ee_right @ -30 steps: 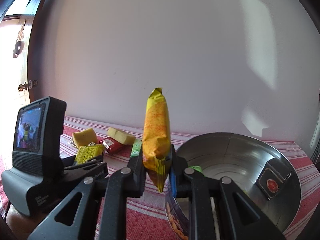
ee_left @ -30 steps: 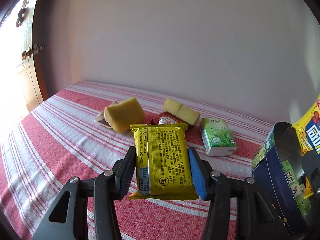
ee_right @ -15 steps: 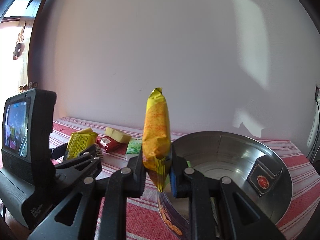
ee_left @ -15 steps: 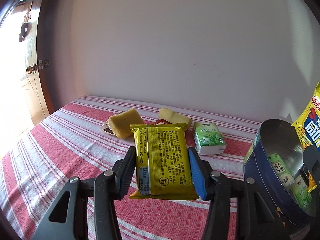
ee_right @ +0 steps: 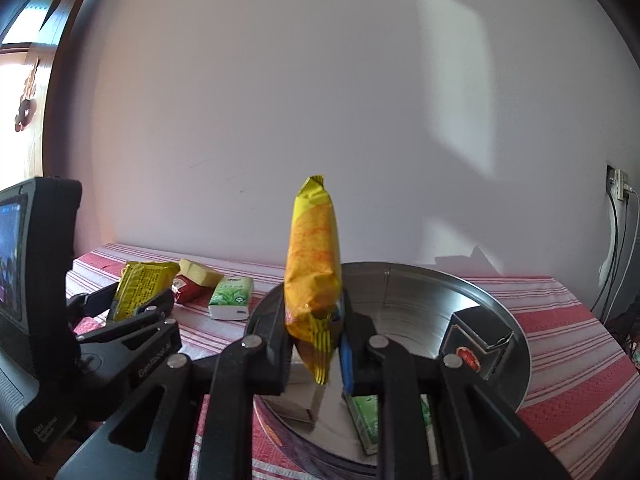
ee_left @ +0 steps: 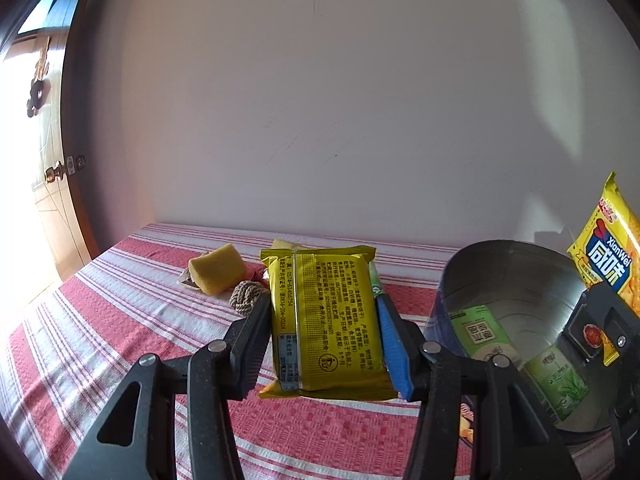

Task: Organize objects
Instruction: 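Carry both yellow packets over the silver tin and open both tools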

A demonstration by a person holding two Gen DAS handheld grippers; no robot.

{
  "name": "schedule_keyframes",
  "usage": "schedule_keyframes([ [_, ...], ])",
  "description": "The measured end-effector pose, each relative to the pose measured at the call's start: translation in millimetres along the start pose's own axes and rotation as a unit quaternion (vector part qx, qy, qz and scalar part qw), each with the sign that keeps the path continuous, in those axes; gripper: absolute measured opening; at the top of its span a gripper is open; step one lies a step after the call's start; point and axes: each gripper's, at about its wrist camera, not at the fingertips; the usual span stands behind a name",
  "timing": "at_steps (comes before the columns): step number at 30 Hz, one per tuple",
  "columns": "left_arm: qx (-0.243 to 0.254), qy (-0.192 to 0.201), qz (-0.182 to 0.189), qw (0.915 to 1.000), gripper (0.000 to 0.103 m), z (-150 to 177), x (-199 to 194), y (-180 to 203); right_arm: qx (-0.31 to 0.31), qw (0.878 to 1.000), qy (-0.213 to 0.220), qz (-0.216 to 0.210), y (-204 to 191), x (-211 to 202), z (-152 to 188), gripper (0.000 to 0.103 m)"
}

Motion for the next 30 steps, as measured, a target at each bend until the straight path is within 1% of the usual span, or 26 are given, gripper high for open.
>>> schedule_keyframes([
  [6, 0.017, 0.016, 0.028, 0.9994, 0.054, -3.5, -20.6, 29.0, 0.014, 1.0, -0.001, 0.021, 27.5, -2.6, 4.7, 0.019],
  [12, 0.029, 0.011, 0.055, 0.998, 0.054, -1.3, -28.4, 55.1, 0.022, 0.999, -0.007, 0.05, 56.3, -3.9, 11.4, 0.019],
  [16, 0.038, 0.009, 0.066, 0.9971, 0.054, 3.5, -30.9, 71.6, 0.02, 0.997, -0.016, 0.07, 73.0, -1.2, 15.5, 0.019],
  [18, 0.044, 0.006, 0.072, 0.9964, 0.054, 5.7, -29.2, 79.1, 0.014, 0.996, -0.019, 0.082, 78.0, 0.0, 17.0, 0.019],
  [19, 0.046, 0.005, 0.075, 0.9961, 0.054, 5.6, -21.6, 73.9, 0.01, 0.996, -0.02, 0.087, 79.5, -0.3, 17.2, 0.019],
  [20, 0.047, 0.003, 0.079, 0.9958, 0.054, 6.9, -20.7, 77.8, 0.006, 0.996, -0.021, 0.091, 80.3, 0.0, 17.3, 0.019],
  [22, 0.047, -0.002, 0.091, 0.9947, 0.054, 8.5, -15.9, 84.4, 0.0, 0.995, -0.025, 0.097, 83.3, 2.5, 18.0, 0.019],
  [25, 0.053, -0.004, 0.097, 0.9938, 0.054, 10.7, -12.7, 94.3, -0.001, 0.994, -0.035, 0.1, 86.8, 7.7, 19.1, 0.019],
  [27, 0.053, -0.011, 0.099, 0.9937, 0.054, 11.2, -8.7, 99.0, -0.004, 0.994, -0.04, 0.099, 81.3, 8.4, 16.1, 0.019],
  [30, 0.052, -0.021, 0.098, 0.9936, 0.054, 11.6, -1.1, 103.7, -0.007, 0.994, -0.049, 0.096, 86.9, 19.2, 22.9, 0.019],
])
Point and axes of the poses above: each gripper's, at about its wrist camera, not at the fingertips, and x roughly the way its jaws point, y to its right, z to its underside, and after that the axes turned 15 degrees about -x, right-handed
